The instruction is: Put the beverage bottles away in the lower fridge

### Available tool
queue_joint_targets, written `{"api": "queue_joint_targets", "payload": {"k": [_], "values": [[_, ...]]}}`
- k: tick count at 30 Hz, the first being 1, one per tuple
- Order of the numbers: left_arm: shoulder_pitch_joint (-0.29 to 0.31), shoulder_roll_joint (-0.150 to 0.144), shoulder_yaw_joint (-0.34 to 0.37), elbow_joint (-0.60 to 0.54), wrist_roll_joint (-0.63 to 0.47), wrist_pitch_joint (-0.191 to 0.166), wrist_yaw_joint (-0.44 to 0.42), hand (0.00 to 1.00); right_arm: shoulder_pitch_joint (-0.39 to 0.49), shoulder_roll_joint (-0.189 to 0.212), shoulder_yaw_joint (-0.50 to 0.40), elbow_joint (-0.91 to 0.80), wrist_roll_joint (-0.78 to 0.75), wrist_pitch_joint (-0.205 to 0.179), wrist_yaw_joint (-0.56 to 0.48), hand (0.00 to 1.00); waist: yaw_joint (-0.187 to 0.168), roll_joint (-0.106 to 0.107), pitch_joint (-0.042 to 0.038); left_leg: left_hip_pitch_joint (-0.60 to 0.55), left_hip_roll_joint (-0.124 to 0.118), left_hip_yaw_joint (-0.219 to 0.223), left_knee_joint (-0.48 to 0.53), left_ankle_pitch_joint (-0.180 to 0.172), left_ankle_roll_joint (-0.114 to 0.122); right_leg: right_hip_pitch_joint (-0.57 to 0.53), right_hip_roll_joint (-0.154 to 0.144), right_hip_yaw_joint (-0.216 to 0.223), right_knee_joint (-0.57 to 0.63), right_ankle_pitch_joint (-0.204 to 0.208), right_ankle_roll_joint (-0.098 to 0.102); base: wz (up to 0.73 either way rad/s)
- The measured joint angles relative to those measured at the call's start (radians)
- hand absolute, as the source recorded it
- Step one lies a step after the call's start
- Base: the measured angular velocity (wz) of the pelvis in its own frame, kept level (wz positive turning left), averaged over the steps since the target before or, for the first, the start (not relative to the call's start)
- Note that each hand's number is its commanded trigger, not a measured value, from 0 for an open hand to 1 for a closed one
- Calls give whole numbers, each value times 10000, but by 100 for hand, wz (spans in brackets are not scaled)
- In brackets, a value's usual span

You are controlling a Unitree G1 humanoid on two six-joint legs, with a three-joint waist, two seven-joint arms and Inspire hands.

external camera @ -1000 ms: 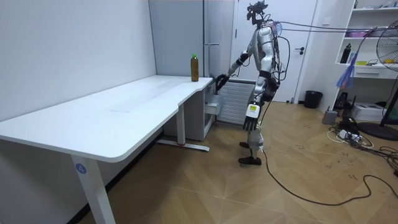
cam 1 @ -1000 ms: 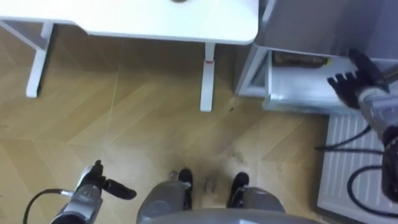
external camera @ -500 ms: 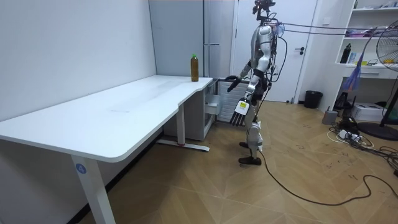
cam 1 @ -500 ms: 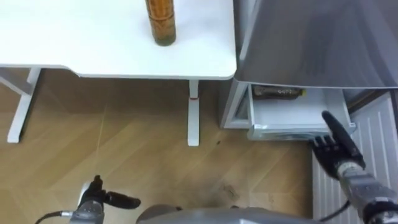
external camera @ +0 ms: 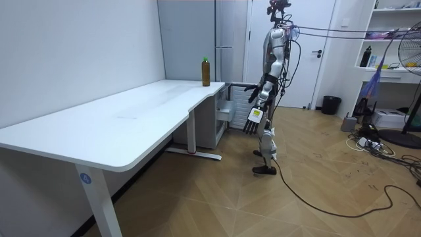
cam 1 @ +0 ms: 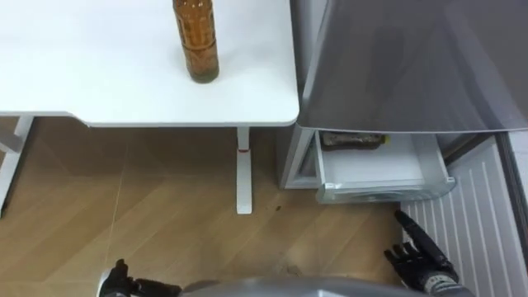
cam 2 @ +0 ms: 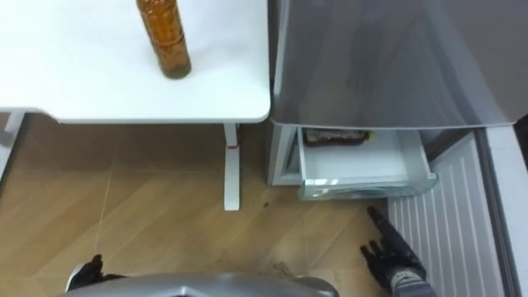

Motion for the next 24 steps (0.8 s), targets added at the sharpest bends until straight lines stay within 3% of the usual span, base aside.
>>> {"api": "queue_joint_targets", "payload": {"k": [6,9,11,14,24], "values": [[18,-249,166,273,87,13,-23,0,423,162,-55,893,-2269,129,111,0,-29,42,-34,144,24,-4,29,-92,4,193,14,-9,2,0,0,0],[45,-278,285,518,267,63,-13,0,550,225,-35,1094,-4250,203,106,0,-141,40,-35,96,23,-9,84,-95,5,166,11,10,9,0,-3,-2],[62,-279,271,568,467,262,-15,0,501,218,338,1228,-6250,223,92,0,-192,40,-40,87,24,45,124,-97,1,121,13,122,19,-26,-59,-11],[-66,-283,255,765,479,406,-14,0,133,103,803,1373,-7396,176,-80,0,-198,34,-56,79,52,249,183,-101,-5,49,47,319,19,-16,-96,-18],[-252,-413,247,896,483,609,-9,0,-145,69,1101,1243,-8404,92,-648,0,-251,96,-84,49,66,236,189,-106,-16,-38,80,337,-22,-49,-115,-1]]}}
